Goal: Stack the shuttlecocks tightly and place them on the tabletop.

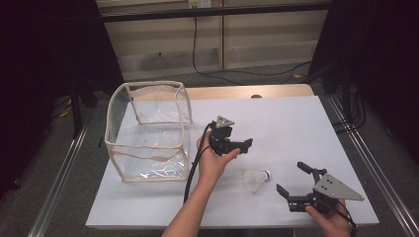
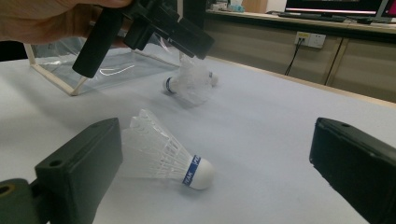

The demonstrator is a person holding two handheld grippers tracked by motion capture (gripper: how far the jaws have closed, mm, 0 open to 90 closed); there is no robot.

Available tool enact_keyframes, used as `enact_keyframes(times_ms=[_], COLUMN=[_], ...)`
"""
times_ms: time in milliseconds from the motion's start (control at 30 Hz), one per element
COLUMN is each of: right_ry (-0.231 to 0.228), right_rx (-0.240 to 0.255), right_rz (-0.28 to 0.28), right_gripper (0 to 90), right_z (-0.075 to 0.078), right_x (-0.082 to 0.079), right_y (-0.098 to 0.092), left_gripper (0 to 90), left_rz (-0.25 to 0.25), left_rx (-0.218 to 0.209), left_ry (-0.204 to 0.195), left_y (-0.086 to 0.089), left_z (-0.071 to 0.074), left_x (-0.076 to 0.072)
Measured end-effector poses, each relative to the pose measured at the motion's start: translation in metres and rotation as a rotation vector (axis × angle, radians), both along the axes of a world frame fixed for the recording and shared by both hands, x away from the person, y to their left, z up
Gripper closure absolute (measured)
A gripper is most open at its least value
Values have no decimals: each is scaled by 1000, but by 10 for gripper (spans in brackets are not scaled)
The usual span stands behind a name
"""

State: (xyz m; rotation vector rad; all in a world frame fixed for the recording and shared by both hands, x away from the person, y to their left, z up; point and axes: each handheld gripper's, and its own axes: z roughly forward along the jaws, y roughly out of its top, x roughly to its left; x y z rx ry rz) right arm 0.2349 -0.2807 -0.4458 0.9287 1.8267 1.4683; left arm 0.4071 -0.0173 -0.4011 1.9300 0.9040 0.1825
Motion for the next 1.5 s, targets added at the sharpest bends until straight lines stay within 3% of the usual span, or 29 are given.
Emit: enact_keyframes(times_ms=[67,200,400,767,867,1033,1500], right_ry=[-2,-1,-2,0,-1,3,7], right_rx=[-3,2,0,-2,-6,-6,-3], right_rz=[-2,-2,0,-7,-5,-12,-9], right_gripper=[20,20,20,20,20,20,21], right_z=[0,0,0,1,0,0,1], right_x=[0,0,0,0,0,1,1], right_y=[0,0,0,-1,-1,-2,0], left_gripper=[112,95,36,35,35,37,35], left_rz=[-16,-43,-105,-179,-212,-219,-301], left_rx=[7,-18,-27,-83,-72,-82,-131], left_ry=[2,7,-18,-53,-70,-80,-118], left_y=[0,1,7,18,19,23,40], left_z=[0,-2,-3,-1,-1,-1,-5], left_x=[-2,-6,-14,-32,-36,-42,-65])
